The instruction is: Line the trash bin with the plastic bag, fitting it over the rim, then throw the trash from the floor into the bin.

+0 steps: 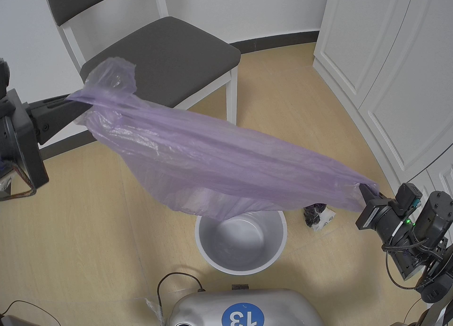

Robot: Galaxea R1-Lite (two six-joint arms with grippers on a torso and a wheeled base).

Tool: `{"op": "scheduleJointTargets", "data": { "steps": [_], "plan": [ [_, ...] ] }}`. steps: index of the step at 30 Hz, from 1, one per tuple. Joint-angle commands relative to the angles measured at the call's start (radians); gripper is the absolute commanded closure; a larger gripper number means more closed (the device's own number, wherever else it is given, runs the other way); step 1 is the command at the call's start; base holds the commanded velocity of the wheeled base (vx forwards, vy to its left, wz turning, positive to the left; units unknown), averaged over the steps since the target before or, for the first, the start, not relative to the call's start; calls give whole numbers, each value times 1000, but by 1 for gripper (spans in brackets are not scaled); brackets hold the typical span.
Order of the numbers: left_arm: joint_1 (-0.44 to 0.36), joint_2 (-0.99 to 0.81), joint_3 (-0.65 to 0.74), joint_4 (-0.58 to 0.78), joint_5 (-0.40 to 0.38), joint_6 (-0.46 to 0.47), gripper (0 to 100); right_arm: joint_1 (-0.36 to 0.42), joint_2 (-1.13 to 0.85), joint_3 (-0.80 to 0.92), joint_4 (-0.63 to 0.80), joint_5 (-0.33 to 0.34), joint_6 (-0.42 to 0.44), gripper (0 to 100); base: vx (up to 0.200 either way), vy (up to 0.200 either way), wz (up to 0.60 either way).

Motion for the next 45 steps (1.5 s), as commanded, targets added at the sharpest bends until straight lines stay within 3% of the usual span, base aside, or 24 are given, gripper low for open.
{"op": "scheduleJointTargets", "data": {
  "steps": [1, 22, 26, 36, 45],
  "plan": [
    [-32, -23, 63, -48, 1, -45, 100, 4, -10, -1, -16, -8, -4, 100, 0, 0, 0],
    [-62, -54, 126, -117, -4, -55, 100, 1, -22, -4, -16, -8, -31, 100, 0, 0, 0],
    [-64, -61, 131, -113, -5, -107, 100, 2, -32, -5, -16, -7, -47, 100, 0, 0, 0],
    [-105, -86, 253, -163, -19, -188, 100, 32, -25, -17, -16, -25, -51, 100, 0, 0, 0],
    [-125, -106, 344, -202, -20, -182, 100, 64, -65, -5, -16, -59, -83, 100, 0, 0, 0]
  ]
}}
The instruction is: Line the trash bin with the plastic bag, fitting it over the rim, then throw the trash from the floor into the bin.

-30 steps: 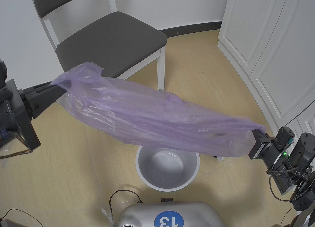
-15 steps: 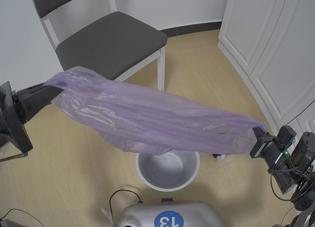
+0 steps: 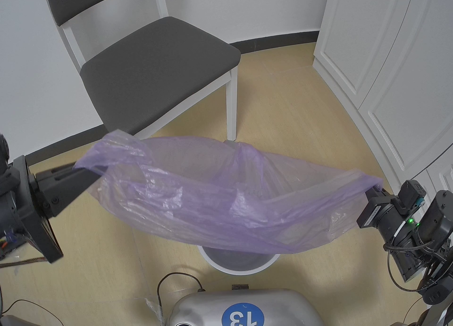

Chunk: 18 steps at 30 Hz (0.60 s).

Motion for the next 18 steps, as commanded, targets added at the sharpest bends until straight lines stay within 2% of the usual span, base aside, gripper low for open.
{"op": "scheduleJointTargets", "data": {
  "steps": [1, 5, 7, 13, 18],
  "plan": [
    [-22, -23, 47, -2, 1, 4, 100, 7, -41, 17, -16, 1, -21, 100, 0, 0, 0],
    [-22, -28, 63, -2, 1, 2, 100, 7, -67, 29, -16, 3, -51, 100, 0, 0, 0],
    [-23, -28, 95, -2, -9, 1, 100, 17, -114, 72, -16, 7, -97, 100, 0, 0, 0],
    [-31, -31, 149, -1, -53, 4, 100, 31, -148, 112, -15, 7, -117, 100, 0, 0, 0],
    [-45, -40, 221, -2, -61, 7, 100, 31, -157, 123, -7, 6, -131, 100, 0, 0, 0]
  ]
}}
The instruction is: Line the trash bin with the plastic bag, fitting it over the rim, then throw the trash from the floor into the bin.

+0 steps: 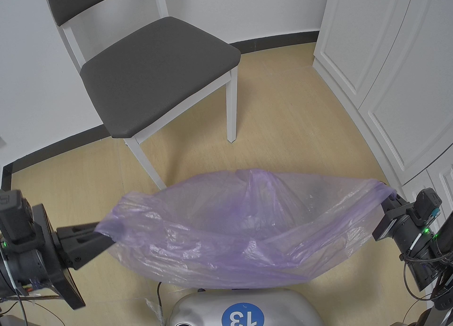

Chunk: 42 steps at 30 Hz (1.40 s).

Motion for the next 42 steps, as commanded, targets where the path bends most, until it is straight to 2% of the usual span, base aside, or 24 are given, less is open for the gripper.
{"op": "scheduleJointTargets", "data": {
  "steps": [1, 7, 15, 18, 19, 21, 24, 28, 31, 38, 42],
  "plan": [
    [-10, -6, 56, -2, -6, -7, 100, 2, -37, 21, 21, 1, -14, 100, 0, 0, 0],
    [-5, 14, 37, -29, -6, -6, 100, 2, -43, -20, 108, 4, -49, 100, 0, 0, 0],
    [-7, 122, 20, -160, -6, -11, 100, 2, -46, -270, 338, 15, -50, 100, 0, 0, 0],
    [-10, 159, 24, -198, -3, -18, 100, 2, -57, -318, 404, 38, -50, 100, 0, 0, 0],
    [-10, 185, 24, -238, 2, -29, 100, -3, -77, -360, 484, 79, -47, 100, 0, 0, 0],
    [-9, 199, 20, -263, 3, -32, 100, -6, -91, -400, 567, 96, -43, 100, 0, 0, 0],
    [-10, 228, 4, -284, 11, -31, 100, -11, -111, -514, 807, 131, -9, 100, 0, 0, 0],
    [-12, 251, -22, -286, 36, -21, 100, -12, -123, -635, 1019, 234, 36, 100, 0, 0, 0],
    [-12, 270, -53, -289, 37, -23, 100, -12, -112, -683, 1053, 265, 40, 100, 0, 0, 0],
    [-16, 371, -130, -292, 36, -38, 100, -8, -74, -710, 1050, 268, 34, 100, 0, 0, 0],
    [-50, 446, -154, -370, 40, -58, 100, 12, -39, -707, 1038, 268, 16, 100, 0, 0, 0]
  ]
}}
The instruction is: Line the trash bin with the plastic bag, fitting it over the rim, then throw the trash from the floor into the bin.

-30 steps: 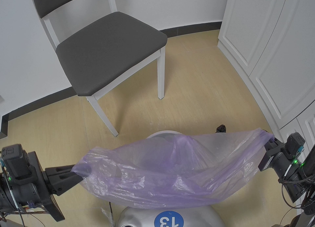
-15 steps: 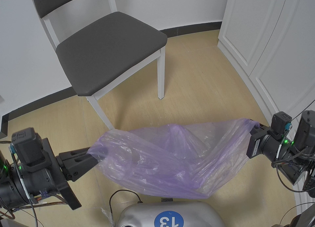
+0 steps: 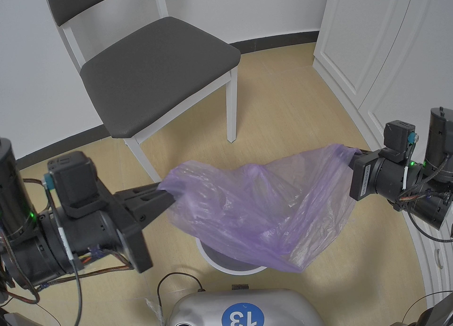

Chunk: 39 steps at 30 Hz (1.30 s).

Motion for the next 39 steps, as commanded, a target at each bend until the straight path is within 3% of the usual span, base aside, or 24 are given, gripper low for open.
{"op": "scheduleJointTargets", "data": {
  "steps": [1, 5, 14, 17, 24, 30, 39],
  "plan": [
    [-29, 121, -35, -83, 3, -13, 100, 32, 55, -5, -16, 2, -21, 100, 0, 0, 0],
    [-24, 164, -40, -117, 3, -13, 100, 108, 104, -10, -40, 1, -18, 100, 0, 0, 0],
    [-19, 231, -66, -136, 4, -19, 100, 123, 220, -2, -103, 16, -32, 100, 0, 0, 0],
    [-6, 259, -56, -148, 3, -19, 100, 109, 259, -5, -111, 63, -17, 100, 0, 0, 0],
    [37, 322, -76, -149, -8, -79, 100, 63, 309, -16, -123, 70, -20, 100, 0, 0, 0],
    [71, 412, -150, -179, -51, -102, 100, -29, 366, -11, -161, 154, -15, 100, 0, 0, 0],
    [94, 503, -159, -280, -86, -102, 100, -73, 417, -8, -215, 174, -14, 100, 0, 0, 0]
  ]
}}
